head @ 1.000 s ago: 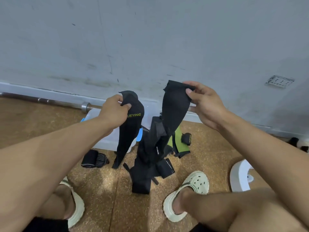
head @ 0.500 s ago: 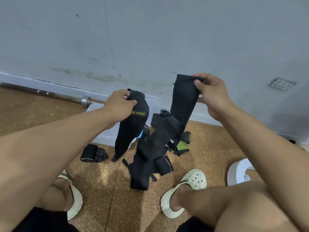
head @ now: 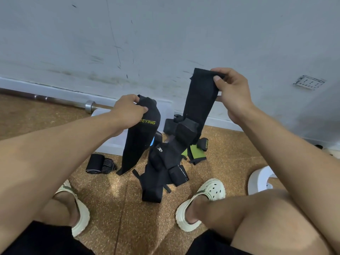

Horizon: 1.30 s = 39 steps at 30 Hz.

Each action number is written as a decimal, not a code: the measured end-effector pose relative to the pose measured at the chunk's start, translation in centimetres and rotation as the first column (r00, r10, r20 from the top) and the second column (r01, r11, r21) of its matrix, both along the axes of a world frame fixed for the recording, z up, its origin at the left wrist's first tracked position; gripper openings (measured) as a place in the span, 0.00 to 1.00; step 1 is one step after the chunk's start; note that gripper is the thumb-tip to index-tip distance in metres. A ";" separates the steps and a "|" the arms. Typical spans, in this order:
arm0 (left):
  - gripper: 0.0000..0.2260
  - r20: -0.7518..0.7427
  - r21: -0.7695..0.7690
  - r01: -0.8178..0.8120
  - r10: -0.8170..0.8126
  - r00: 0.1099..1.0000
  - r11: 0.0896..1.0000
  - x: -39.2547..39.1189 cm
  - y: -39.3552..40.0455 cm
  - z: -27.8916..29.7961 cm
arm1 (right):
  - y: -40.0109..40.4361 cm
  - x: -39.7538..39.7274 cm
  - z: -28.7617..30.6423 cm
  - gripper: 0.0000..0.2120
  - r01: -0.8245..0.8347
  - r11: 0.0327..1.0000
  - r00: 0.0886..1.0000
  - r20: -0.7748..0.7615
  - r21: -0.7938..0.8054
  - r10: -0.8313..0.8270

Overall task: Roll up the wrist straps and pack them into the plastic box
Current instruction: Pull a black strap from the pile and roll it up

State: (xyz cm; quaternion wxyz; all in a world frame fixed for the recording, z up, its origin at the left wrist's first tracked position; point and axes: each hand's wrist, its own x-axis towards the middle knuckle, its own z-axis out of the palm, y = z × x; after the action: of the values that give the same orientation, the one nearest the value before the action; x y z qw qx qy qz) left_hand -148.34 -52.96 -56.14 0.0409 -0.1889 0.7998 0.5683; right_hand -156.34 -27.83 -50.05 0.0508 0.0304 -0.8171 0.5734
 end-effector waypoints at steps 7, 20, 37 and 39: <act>0.08 0.023 -0.027 0.057 -0.057 0.998 0.998 -0.1 0.5 -0.4 | -0.6 0.8 -4.5 0.09 -0.245 0.937 0.931 0.328 0.249 0.156; 0.03 0.057 -0.027 0.190 -0.188 0.980 0.981 -0.7 2.5 -1.6 | 0.8 -1.6 -10.4 0.22 -0.288 0.805 0.923 0.375 0.519 0.088; 0.10 0.160 0.154 0.267 -0.291 0.943 0.951 -7.9 8.9 -7.8 | 10.3 -6.4 -33.2 0.24 -0.192 0.821 0.695 0.665 0.537 -0.272; 0.14 0.187 0.145 0.263 -0.288 0.939 0.954 -8.7 10.4 -8.8 | 10.4 -6.1 -36.1 0.25 -0.147 0.818 0.697 0.645 0.556 -0.313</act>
State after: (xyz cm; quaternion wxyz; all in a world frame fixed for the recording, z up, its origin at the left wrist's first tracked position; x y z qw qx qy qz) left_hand -157.07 -42.57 -64.93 0.2137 -0.1301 0.7749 0.5804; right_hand -162.48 -17.42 -86.14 -0.2532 -0.2187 -0.9041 0.2660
